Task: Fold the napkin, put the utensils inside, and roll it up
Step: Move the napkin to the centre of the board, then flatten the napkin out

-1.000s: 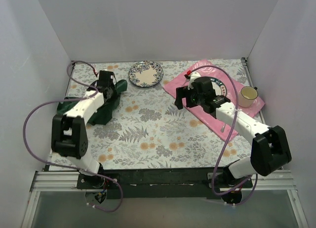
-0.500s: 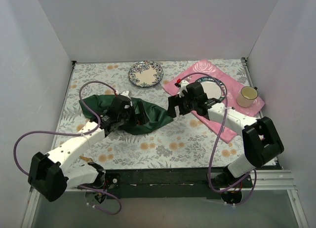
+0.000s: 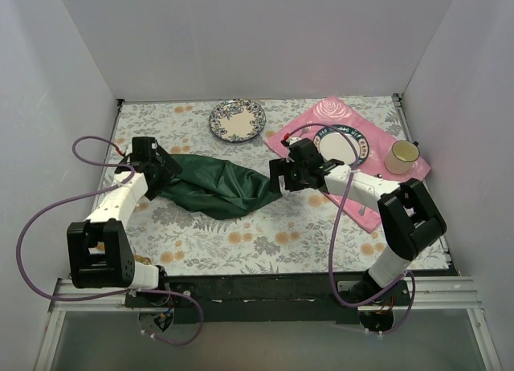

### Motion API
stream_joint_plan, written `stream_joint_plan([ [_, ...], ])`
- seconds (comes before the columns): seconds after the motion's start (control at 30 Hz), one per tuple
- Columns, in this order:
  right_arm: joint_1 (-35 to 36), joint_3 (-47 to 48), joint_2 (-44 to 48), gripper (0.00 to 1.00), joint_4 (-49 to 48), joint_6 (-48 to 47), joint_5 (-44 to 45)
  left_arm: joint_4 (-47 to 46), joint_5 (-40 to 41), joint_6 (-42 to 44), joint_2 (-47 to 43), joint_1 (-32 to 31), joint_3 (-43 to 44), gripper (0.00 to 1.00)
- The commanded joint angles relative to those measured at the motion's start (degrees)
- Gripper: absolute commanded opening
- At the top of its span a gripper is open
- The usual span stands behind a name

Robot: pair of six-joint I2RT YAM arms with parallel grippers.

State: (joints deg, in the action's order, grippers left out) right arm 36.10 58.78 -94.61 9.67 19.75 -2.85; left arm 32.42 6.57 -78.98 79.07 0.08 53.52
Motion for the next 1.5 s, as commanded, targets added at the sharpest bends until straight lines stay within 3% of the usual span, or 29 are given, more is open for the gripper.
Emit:
stream_joint_plan([
  [0.0,0.6,-0.7,2.1,0.95,-0.8,8.2,6.3,-7.5,-3.0,-2.8,-1.0,4.5,-0.2,0.85],
  [0.17,0.7,-1.1,0.5,0.88,-0.5,13.0,6.9,-10.6,-6.3,-3.7,4.8,8.5,0.1,0.78],
  [0.3,1.3,-2.8,0.5,0.85,-3.9,16.9,6.1,-13.0,-12.9,-4.3,8.6,9.4,-0.3,0.63],
  [0.5,3.2,-2.5,-2.1,0.86,-7.4,18.6,3.5,-17.4,-15.9,-4.0,9.5,9.4,-3.1,0.63],
  [0.63,4.9,-1.1,-4.4,0.88,-8.4,18.1,3.1,-19.9,-19.2,-2.7,11.2,9.5,-3.6,0.57],
  [0.93,6.9,1.6,-6.7,0.91,-8.9,18.1,3.6,-20.2,-21.3,-1.4,13.4,9.4,-2.7,0.26],
  [0.97,7.1,1.9,-6.9,0.91,-8.7,18.0,3.6,-20.0,-21.5,-1.4,13.6,9.4,-2.5,0.15],
  [1.13,7.5,2.0,-4.5,0.91,-7.2,17.4,6.7,-19.0,-21.4,-0.6,11.6,9.5,-1.8,0.08],
  [1.17,7.6,1.9,-3.9,0.92,-7.3,16.9,6.6,-18.8,-21.4,-0.6,11.1,9.5,-1.7,0.0],
  [1.3,7.7,1.5,-2.2,0.99,-6.0,16.3,5.6,-18.1,-22.6,-0.8,7.5,9.4,-0.8,0.0],
  [1.47,7.8,0.4,-0.5,0.99,-6.9,14.5,6.0,-16.8,-23.6,-0.9,3.4,9.3,1.9,0.0],
])
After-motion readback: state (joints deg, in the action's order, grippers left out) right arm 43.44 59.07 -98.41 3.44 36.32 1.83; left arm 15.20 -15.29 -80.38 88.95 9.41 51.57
